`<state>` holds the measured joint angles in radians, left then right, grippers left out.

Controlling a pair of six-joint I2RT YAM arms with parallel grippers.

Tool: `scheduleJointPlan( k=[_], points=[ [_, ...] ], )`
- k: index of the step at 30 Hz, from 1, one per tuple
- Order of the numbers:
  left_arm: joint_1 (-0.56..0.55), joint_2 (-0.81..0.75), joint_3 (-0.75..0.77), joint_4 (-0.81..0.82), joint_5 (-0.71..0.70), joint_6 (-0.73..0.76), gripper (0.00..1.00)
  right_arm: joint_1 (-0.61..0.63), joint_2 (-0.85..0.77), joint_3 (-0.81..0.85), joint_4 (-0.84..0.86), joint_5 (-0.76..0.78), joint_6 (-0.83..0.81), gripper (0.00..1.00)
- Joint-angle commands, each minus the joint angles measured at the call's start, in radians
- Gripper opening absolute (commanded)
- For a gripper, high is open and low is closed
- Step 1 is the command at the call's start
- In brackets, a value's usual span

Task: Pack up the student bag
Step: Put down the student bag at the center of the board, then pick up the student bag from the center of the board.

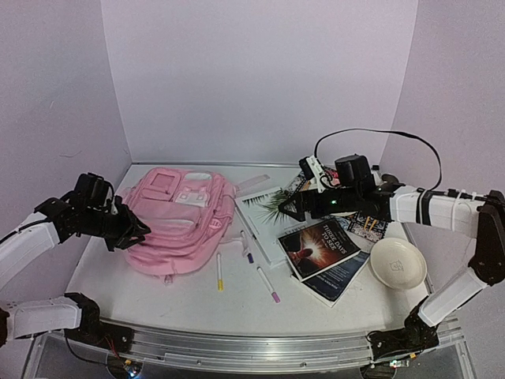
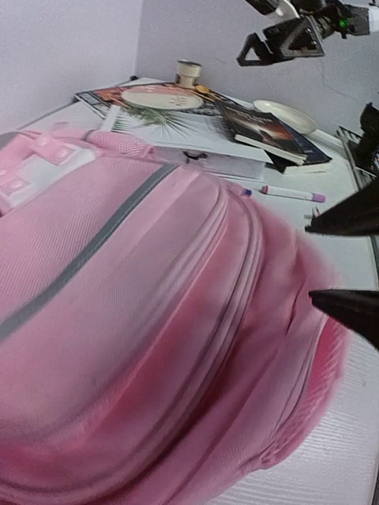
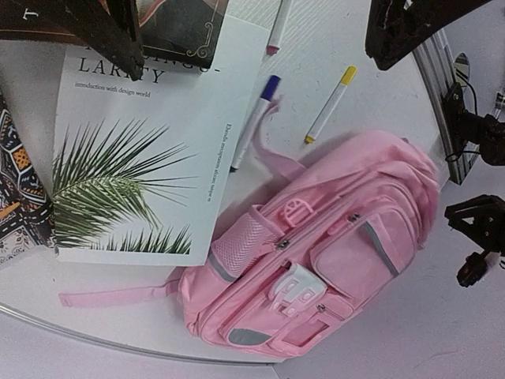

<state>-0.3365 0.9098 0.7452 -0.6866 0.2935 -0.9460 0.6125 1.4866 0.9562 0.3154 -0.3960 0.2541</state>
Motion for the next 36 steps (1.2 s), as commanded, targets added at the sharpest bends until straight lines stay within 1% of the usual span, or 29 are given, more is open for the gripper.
scheduleJointPlan(
  k=[1,4,6,9,11,14,17,20,27,32,36],
  points=[
    [-0.069,0.066,0.045,0.094,-0.015,0.060,0.37,0.020,0.018,0.050,0.024,-0.002,0.027,0.98],
    [-0.117,0.139,0.092,0.091,-0.037,0.136,0.41,0.027,0.018,0.048,0.023,0.007,0.032,0.98],
    [-0.182,0.215,0.140,0.083,-0.083,0.187,0.43,0.029,0.015,0.043,0.023,0.014,0.035,0.98],
    [-0.300,0.337,0.244,0.033,-0.209,0.264,0.47,0.032,0.011,0.036,0.022,0.025,0.042,0.98],
    [-0.366,0.416,0.319,-0.021,-0.310,0.321,0.54,0.035,0.008,0.033,0.022,0.032,0.044,0.98],
    [-0.425,0.531,0.417,-0.099,-0.428,0.393,0.58,0.040,0.001,0.027,0.021,0.044,0.051,0.98],
    [-0.471,0.624,0.490,-0.178,-0.521,0.452,0.60,0.043,-0.007,0.018,0.021,0.056,0.059,0.98],
    [-0.504,0.693,0.523,-0.226,-0.601,0.481,0.64,0.046,-0.013,0.008,0.021,0.069,0.064,0.98],
    [-0.552,0.824,0.568,-0.247,-0.685,0.536,0.76,0.049,-0.012,-0.002,0.020,0.086,0.073,0.98],
    [-0.602,0.908,0.603,-0.280,-0.788,0.548,0.79,0.049,-0.006,-0.002,0.020,0.092,0.076,0.98],
    [-0.619,0.962,0.618,-0.287,-0.871,0.552,0.80,0.052,0.003,-0.002,0.020,0.094,0.080,0.98]
  ],
)
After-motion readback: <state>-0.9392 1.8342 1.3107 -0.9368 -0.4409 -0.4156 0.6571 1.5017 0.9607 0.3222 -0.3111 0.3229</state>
